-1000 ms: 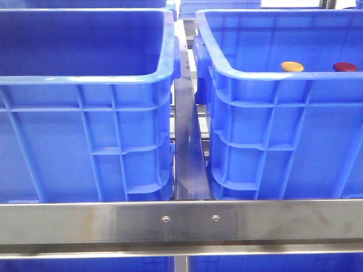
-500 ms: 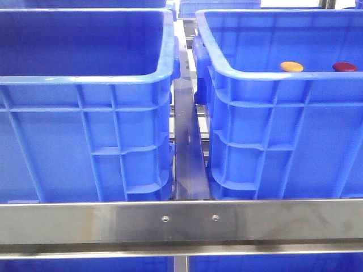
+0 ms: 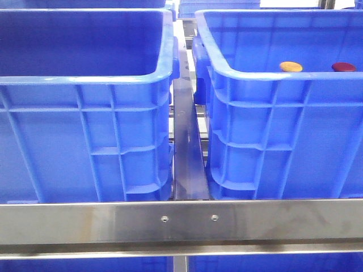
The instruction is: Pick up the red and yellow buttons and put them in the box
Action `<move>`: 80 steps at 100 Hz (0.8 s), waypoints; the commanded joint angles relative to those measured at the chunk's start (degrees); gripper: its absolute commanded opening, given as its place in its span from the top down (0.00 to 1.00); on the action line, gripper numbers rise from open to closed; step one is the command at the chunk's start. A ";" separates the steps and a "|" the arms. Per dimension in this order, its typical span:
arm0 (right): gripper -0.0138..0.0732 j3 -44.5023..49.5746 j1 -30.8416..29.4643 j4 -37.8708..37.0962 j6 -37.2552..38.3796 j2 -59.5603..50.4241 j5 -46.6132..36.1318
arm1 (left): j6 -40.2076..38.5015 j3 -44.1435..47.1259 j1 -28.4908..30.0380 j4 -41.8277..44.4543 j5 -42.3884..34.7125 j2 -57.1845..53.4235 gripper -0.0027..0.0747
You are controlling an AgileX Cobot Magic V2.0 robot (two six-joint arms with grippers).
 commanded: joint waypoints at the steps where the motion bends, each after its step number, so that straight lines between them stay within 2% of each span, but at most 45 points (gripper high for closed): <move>1: 0.91 -1.72 0.23 -12.39 14.05 -0.52 -2.23 | -0.65 3.03 0.15 -0.01 -3.99 -1.81 0.99; 18: 0.91 -1.72 0.23 -35.93 36.25 -1.10 -4.59 | -0.65 3.03 0.15 -0.01 -3.99 -1.81 0.99; 27: 0.91 -1.67 0.23 -45.31 46.27 -1.10 -6.08 | -0.65 3.03 0.15 -0.01 -3.99 -1.81 0.99; 39: 0.91 -1.15 0.23 -57.75 57.13 -1.49 -11.60 | -0.65 3.03 0.15 -0.01 -3.99 -1.81 0.99; 58: 0.91 3.42 0.49 -77.41 79.18 -4.46 -21.39 | -0.65 3.03 0.15 -0.01 -3.99 -1.81 0.99; 70: 0.91 7.68 0.49 -86.02 86.87 -7.08 -28.88 | -0.65 3.03 0.15 -0.01 -3.99 -1.81 0.99; 80: 0.91 10.90 0.34 -86.93 87.22 -9.21 -30.03 | -0.65 3.03 0.15 -0.01 -3.99 -1.81 0.99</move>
